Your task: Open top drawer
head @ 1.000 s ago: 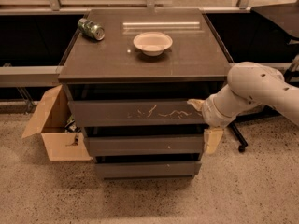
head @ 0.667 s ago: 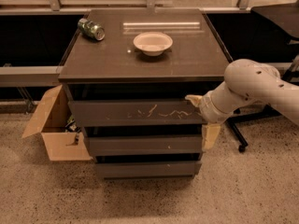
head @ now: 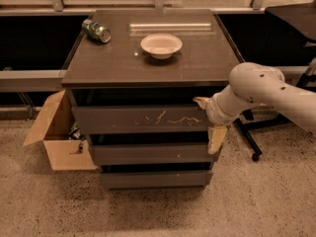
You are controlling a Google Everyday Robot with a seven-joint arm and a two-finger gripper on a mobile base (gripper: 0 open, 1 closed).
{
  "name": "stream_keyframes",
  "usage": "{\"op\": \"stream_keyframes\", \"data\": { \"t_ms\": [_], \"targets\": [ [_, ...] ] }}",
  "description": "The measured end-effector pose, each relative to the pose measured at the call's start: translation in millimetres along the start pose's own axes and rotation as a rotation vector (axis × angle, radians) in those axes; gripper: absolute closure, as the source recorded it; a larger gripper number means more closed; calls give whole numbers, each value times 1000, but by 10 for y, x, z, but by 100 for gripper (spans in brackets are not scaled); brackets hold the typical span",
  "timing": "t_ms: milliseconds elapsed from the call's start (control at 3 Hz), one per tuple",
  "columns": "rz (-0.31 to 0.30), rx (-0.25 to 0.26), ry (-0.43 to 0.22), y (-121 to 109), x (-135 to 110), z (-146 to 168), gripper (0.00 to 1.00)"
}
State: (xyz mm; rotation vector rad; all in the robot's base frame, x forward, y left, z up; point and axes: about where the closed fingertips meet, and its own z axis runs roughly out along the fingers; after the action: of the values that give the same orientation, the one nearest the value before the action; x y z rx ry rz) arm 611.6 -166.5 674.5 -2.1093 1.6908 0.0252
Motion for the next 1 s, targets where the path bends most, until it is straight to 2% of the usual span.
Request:
{"op": "stream_keyframes", "data": {
  "t_ms": [667,1000],
  "targets": [
    [17,-11,-19,-211,24,249,0],
    [23,-30,-39,-231,11,338,19]
  ]
}}
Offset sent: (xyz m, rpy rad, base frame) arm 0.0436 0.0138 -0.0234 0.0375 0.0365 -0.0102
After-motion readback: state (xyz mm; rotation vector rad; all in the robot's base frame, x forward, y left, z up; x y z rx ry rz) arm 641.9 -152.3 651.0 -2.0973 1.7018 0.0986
